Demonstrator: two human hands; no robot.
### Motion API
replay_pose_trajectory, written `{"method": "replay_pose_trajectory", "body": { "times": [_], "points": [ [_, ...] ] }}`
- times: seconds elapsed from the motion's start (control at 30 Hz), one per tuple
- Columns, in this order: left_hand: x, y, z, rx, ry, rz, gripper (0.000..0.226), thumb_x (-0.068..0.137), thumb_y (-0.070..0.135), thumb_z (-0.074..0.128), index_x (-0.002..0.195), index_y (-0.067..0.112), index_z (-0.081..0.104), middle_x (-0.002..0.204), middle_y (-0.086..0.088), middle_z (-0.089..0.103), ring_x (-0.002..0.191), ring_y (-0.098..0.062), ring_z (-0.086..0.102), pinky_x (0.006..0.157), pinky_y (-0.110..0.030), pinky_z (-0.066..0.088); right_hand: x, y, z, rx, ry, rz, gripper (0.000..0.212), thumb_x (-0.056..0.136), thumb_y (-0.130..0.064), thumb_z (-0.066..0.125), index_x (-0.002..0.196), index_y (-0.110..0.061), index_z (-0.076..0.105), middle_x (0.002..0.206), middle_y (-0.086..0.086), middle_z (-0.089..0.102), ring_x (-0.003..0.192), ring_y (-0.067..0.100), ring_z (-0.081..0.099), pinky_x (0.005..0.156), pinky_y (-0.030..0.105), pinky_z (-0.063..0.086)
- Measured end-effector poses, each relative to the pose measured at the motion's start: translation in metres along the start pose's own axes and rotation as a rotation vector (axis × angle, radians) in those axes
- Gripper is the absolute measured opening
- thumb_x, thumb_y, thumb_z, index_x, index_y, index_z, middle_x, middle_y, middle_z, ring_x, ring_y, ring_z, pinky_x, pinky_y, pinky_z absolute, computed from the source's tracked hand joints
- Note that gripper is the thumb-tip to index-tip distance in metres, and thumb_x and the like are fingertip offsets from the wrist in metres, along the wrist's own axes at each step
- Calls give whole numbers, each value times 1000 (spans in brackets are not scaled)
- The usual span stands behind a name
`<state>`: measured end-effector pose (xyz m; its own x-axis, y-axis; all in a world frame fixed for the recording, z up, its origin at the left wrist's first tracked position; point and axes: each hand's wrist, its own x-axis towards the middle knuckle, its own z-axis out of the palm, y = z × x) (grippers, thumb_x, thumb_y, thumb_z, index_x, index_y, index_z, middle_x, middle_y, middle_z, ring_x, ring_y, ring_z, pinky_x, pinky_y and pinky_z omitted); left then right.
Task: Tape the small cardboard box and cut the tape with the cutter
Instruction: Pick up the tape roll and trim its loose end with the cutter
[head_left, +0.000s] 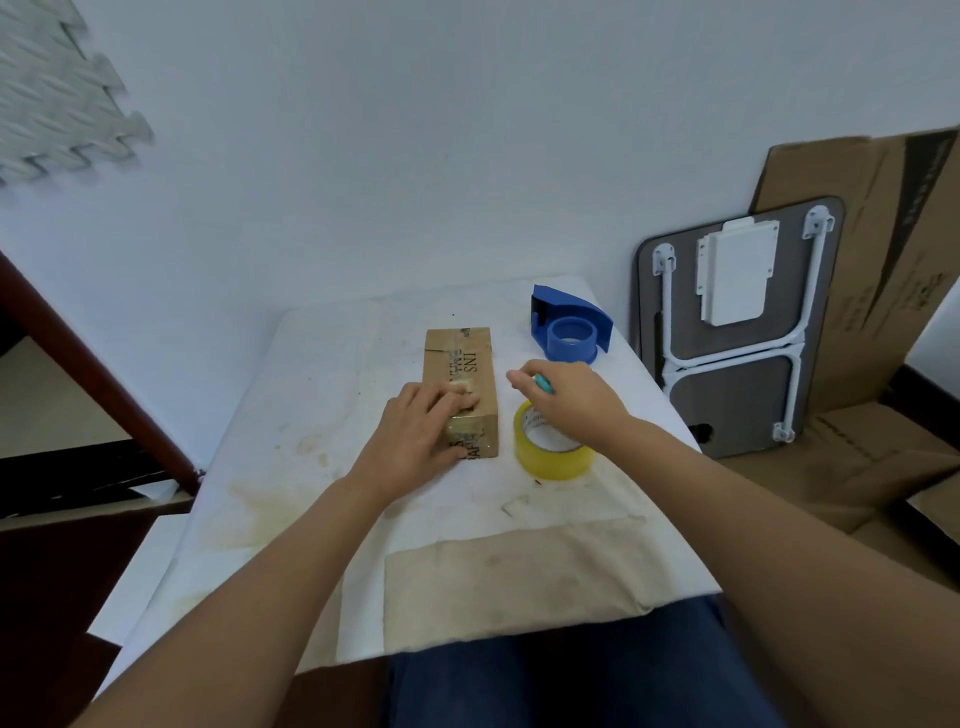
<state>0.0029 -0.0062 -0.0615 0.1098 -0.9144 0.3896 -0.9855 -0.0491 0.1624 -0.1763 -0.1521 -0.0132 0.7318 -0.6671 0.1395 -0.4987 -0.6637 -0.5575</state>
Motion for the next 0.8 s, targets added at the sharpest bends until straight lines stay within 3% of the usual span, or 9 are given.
{"method": "replay_pose_trajectory", "body": {
  "times": [0.1,0.2,0.3,0.5,0.67,0.8],
  "points": [
    [1,6,0,-19,2,-52,66,70,33,79,129,29,49,130,6,50,109,-20,41,86,-41,44,-14,18,-14,55,60,14,28,97,-40,45,104,-24,68,97,0,71,89,20,64,74,39,53],
    [4,16,-4,-69,-8,-124,58,75,28,75,126,29,50,127,6,49,111,-22,42,87,-40,41,-32,32,-19,42,-70,6,22,96,-31,54,108,-24,71,112,0,71,103,19,62,88,37,52],
    [7,24,-14,-167,-5,-188,53,78,26,69,127,30,50,131,6,46,117,-23,40,91,-36,33,-47,37,-21,27,-183,21,25,90,-35,63,113,-27,70,122,0,67,111,19,60,96,34,50],
    [6,40,-27,-171,194,-224,37,83,18,61,118,30,59,144,6,39,134,-20,28,98,-40,23,-56,43,-18,-193,-342,6,37,87,-19,64,124,-24,63,133,2,58,122,25,53,101,35,45],
    [-2,59,-27,-250,191,-192,33,87,8,61,114,27,61,140,7,43,130,-15,34,97,-36,24,-56,41,-20,36,-154,5,25,93,-28,58,117,-26,67,124,0,62,114,19,56,97,33,47],
    [-4,76,-23,-347,134,-53,30,88,1,58,110,20,63,118,6,56,106,-10,52,84,-24,42,-50,49,-33,82,-72,53,34,93,-5,50,107,-27,72,122,-2,63,114,18,57,93,26,45]
  ]
}}
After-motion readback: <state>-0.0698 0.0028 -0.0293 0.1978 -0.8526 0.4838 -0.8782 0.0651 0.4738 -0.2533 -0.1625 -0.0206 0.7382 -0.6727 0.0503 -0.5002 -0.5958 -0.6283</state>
